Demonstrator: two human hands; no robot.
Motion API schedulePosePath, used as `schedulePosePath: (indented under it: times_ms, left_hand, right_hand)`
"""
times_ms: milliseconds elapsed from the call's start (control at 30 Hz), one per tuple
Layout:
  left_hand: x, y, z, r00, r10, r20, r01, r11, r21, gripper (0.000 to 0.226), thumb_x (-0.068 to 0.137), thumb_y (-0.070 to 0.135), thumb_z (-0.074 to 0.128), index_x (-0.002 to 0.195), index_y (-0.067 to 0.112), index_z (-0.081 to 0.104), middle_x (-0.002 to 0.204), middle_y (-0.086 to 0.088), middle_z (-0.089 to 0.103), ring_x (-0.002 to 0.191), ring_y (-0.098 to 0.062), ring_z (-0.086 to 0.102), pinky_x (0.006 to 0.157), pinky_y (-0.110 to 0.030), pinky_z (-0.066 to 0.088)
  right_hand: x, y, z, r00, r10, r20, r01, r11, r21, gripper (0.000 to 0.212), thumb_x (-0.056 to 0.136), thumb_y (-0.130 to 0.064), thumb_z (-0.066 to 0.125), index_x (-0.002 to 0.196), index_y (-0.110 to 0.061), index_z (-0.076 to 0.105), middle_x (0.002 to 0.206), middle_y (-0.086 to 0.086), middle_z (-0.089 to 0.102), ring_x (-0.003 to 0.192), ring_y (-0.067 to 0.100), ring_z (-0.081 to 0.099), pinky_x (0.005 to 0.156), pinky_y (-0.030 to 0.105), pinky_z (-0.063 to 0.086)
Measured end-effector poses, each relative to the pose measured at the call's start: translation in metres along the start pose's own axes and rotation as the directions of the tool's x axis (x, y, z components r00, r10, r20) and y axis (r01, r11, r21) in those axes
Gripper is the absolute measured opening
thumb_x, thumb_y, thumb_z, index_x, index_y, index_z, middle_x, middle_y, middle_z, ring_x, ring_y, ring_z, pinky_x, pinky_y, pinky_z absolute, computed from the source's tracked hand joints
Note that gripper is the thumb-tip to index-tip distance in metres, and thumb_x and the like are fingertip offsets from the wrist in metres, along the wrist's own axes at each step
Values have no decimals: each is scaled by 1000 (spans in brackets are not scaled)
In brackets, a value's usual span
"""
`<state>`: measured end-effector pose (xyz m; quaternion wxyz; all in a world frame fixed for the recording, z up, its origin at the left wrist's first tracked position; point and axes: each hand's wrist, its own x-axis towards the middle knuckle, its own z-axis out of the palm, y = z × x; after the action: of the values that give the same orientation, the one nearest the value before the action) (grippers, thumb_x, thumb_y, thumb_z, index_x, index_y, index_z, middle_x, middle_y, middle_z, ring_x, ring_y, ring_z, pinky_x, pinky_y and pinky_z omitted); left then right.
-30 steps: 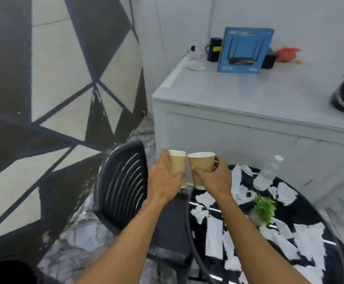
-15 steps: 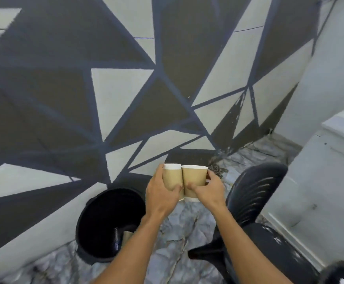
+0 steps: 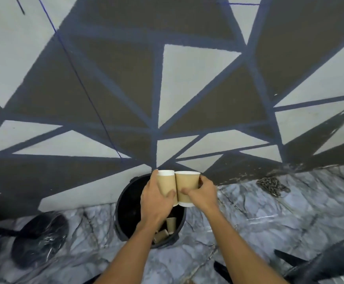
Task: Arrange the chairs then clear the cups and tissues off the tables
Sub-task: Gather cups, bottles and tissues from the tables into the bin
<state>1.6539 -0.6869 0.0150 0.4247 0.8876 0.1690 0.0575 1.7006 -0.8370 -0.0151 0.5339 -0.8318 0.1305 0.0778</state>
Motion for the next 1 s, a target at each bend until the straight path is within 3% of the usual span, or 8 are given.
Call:
schedulePosePath:
  times_ms: [133,267,367,567,767,900,1000]
  left_hand:
    - [25,-23,-15,994,-93,-56,94,995,22,73,76,29,73,136,40,34,120,4,59,113,-25,55,90,-37,45]
    - [50,-47,-29,989,-123,-85,127,991,32,69,77,28,73,133,41,35,119,3,61,109,-26,57,90,-37,46]
    - [76,-68,-33,987,-149,-61,152,987,46,72,76,31,74,135,42,33,120,1,62,110,-27,58,93,-41,49]
    - [127,-109,-40,989,-140,56,135,987,92,73,74,33,77,134,40,37,112,2,64,102,-26,61,85,-41,53]
    - [157,-154,-54,974,-193,117,173,972,160,77,74,33,78,139,34,35,121,-4,64,108,-30,59,86,-38,51]
    - [167,-177,-60,951,-246,187,207,956,206,85,78,39,76,148,26,29,130,-8,62,115,-33,58,90,-36,47]
    - [174,-190,-64,936,-262,235,213,953,215,78,83,34,72,149,23,34,131,-6,62,118,-30,58,94,-34,47]
  right_hand:
    - [20,-15,40,998,-7,66,9,999,-31,57,53,-32,89,102,-30,60,92,-12,67,86,11,65,77,31,56]
    - [39,-24,79,994,5,112,2,998,-65,61,53,-30,89,107,-26,62,95,-9,69,88,12,66,77,31,56]
    - [53,-26,105,993,42,107,-32,996,-89,63,52,-33,88,108,-25,62,97,-9,69,88,11,66,78,35,58]
    - [82,-28,144,989,126,76,-114,983,-142,58,55,-32,89,106,-24,63,94,-9,69,82,9,65,70,27,54]
    - [110,-21,181,977,208,55,-190,954,-230,71,46,-47,85,108,-22,62,98,-5,70,86,16,67,76,36,59]
    - [120,-18,197,971,233,58,-205,931,-302,94,48,-54,84,126,-12,52,115,6,66,107,26,63,86,41,57]
    - [118,-26,202,970,234,63,-203,928,-312,98,62,-44,86,144,-11,42,134,11,56,123,29,55,97,41,51]
